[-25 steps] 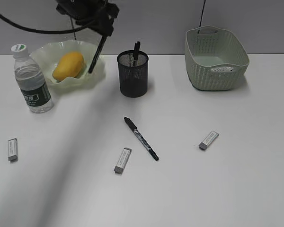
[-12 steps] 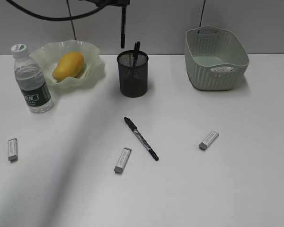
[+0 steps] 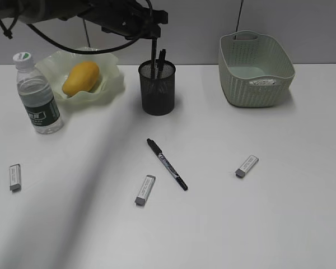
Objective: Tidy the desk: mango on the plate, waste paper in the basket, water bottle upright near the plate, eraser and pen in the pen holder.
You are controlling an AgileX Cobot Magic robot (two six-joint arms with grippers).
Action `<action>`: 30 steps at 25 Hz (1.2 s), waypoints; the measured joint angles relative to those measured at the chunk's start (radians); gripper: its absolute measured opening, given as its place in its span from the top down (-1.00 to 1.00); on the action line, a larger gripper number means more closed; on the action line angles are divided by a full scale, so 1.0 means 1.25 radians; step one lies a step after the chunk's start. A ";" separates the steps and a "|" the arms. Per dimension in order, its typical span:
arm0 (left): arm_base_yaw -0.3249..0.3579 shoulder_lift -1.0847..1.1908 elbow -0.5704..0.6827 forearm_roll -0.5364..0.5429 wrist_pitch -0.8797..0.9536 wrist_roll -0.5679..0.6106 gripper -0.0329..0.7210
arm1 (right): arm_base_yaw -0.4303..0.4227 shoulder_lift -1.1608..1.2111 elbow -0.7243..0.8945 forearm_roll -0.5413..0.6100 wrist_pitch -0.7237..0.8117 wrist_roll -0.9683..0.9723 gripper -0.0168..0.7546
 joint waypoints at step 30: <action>-0.001 -0.162 0.000 0.153 0.510 0.000 -0.29 | 0.000 0.000 0.000 0.000 -0.001 0.000 -0.20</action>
